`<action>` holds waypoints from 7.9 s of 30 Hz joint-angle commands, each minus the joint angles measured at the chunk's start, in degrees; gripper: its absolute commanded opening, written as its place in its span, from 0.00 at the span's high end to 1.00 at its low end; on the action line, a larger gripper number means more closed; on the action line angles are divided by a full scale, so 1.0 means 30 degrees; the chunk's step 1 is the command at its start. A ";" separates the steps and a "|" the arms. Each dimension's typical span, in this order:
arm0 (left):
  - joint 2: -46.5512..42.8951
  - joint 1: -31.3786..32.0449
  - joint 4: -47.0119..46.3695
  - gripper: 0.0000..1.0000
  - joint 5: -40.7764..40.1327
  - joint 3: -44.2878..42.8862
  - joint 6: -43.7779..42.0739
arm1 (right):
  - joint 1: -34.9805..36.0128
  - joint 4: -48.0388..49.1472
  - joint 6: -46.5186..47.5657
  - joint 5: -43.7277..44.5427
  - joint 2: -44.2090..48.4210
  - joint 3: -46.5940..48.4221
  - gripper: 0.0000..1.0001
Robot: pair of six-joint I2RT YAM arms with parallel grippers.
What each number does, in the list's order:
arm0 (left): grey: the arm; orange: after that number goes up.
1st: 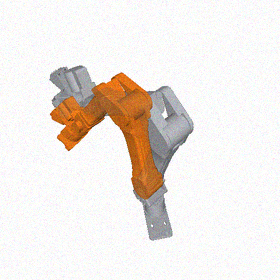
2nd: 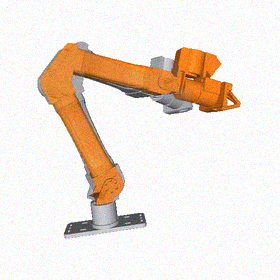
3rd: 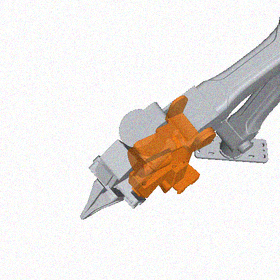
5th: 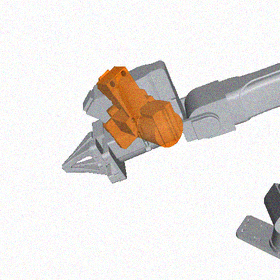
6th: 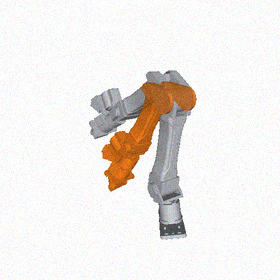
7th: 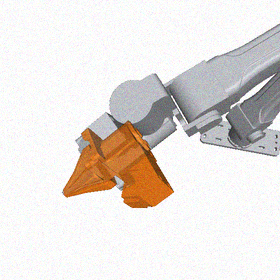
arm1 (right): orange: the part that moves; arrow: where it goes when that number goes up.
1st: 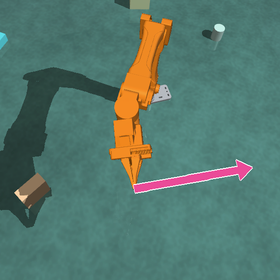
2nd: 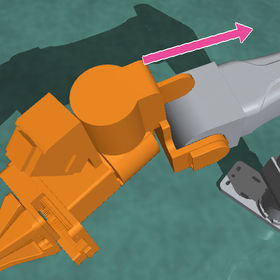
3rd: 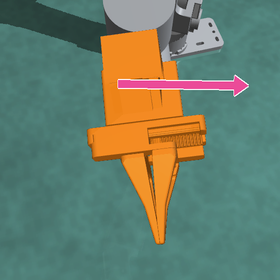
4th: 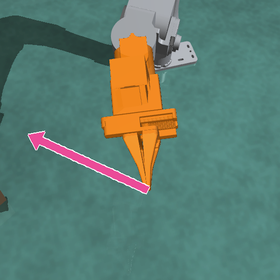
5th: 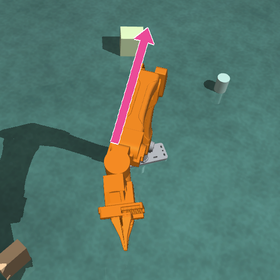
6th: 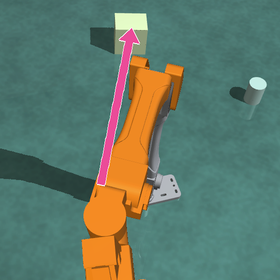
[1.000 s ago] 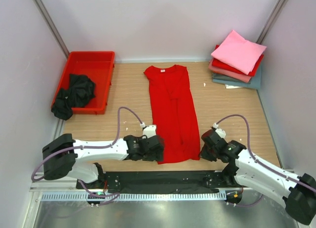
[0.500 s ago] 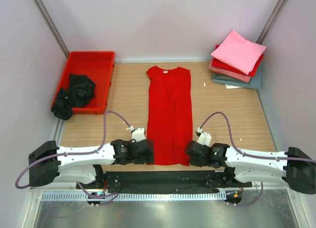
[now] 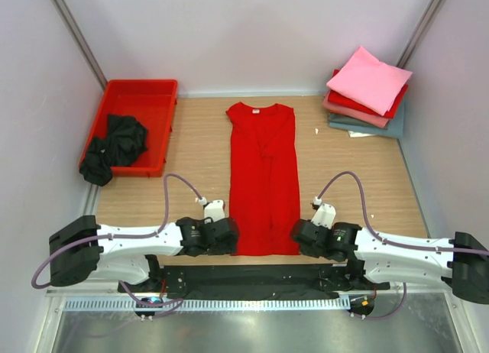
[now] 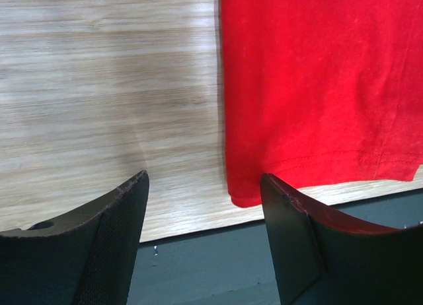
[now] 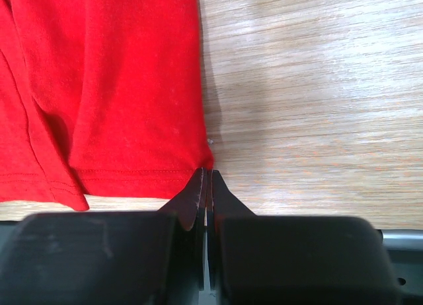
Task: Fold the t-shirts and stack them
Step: Fold the tshirt
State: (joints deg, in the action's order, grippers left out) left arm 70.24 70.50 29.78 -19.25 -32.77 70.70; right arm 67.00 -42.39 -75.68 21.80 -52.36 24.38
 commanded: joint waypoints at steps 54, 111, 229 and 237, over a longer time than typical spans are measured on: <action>0.7491 -0.9697 0.4866 0.98 0.3690 -1.5583 -1.0905 | -1.0700 0.3785 1.3388 0.1025 -0.7592 1.2173 0.99; 1.3538 -1.5737 0.7958 0.35 0.7081 -2.4641 -1.1701 | -1.6943 0.4281 1.6176 -0.4271 -1.4407 1.9923 0.30; 2.7129 -1.9634 1.2167 0.20 1.3215 -4.3079 -0.9998 | -1.8001 -0.2892 1.3948 -0.6662 -2.6679 3.6997 0.00; 1.6820 -1.8901 0.5591 0.17 1.1924 -2.7867 -1.1639 | -1.7646 0.5457 1.3624 -0.7787 -1.7618 2.1505 0.00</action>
State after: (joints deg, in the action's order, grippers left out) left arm 132.07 10.90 49.84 15.49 -118.02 39.40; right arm 14.00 -35.44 -34.37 0.80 -114.37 94.80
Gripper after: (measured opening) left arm 0.837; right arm 0.996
